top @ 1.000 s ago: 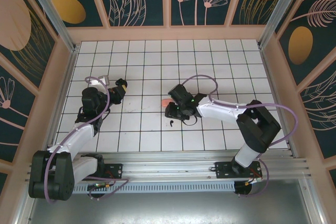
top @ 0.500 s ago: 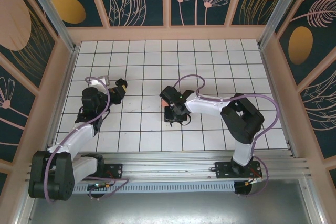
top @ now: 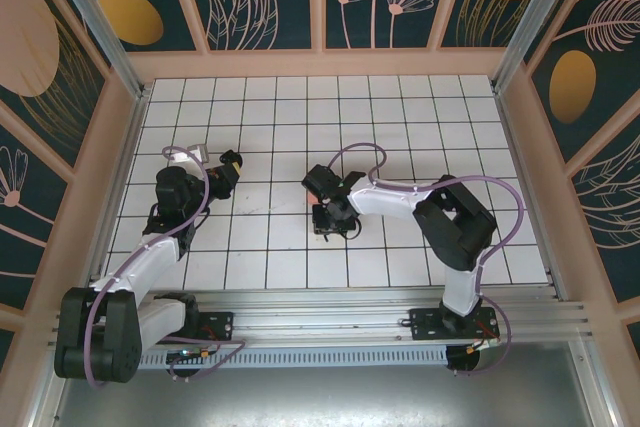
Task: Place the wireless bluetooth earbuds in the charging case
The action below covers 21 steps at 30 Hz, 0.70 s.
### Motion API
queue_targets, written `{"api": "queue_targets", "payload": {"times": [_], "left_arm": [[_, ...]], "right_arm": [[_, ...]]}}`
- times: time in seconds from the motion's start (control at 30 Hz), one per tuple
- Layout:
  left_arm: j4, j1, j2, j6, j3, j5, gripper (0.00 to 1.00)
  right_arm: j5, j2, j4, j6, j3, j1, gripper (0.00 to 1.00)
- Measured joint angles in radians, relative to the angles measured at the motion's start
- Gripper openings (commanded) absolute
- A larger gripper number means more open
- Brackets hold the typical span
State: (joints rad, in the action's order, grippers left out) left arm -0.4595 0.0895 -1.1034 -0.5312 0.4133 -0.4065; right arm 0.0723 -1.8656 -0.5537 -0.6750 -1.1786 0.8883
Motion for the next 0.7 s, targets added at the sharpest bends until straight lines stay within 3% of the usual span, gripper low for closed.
{"api": "queue_targets", "payload": {"times": [0.7], "left_arm": [[0.0,0.0,0.0,0.0,0.0,-0.002,0.21]], "right_arm": [[-0.028,0.014,-0.003,0.008,0.005,0.015,0.22]]}}
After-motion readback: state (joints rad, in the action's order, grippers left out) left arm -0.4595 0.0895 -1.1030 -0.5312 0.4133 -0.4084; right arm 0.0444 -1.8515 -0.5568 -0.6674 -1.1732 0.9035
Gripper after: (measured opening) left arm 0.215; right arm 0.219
